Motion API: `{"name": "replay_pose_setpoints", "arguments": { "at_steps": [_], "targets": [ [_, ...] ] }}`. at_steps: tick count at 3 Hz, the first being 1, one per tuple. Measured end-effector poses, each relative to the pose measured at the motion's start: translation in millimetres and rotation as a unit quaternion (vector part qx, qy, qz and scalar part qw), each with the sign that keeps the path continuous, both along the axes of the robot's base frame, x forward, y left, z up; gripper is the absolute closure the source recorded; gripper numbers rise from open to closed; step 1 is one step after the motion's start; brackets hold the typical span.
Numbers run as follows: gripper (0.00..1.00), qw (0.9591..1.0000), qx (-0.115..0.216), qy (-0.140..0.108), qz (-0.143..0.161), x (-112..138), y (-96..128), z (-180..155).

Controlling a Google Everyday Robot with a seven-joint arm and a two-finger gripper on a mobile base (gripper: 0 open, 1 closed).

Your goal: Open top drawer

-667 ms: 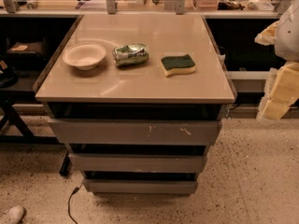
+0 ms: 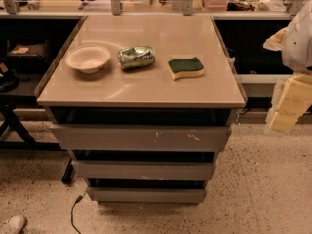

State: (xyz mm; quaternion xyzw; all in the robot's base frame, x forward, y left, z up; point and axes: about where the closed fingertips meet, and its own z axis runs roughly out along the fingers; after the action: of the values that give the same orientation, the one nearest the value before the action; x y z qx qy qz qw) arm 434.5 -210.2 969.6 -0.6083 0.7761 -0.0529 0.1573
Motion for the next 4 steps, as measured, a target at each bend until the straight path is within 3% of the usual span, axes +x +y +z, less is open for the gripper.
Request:
{"name": "replay_pose_setpoints", "arguments": {
  "at_steps": [1, 3, 4],
  "targets": [
    [0.0, 0.9999, 0.007, 0.008, -0.006, -7, 18, -38],
    [0.0, 0.998, 0.023, 0.059, -0.001, -7, 51, -148],
    [0.0, 0.998, 0.023, 0.059, -0.001, -7, 51, -148]
  ]
}}
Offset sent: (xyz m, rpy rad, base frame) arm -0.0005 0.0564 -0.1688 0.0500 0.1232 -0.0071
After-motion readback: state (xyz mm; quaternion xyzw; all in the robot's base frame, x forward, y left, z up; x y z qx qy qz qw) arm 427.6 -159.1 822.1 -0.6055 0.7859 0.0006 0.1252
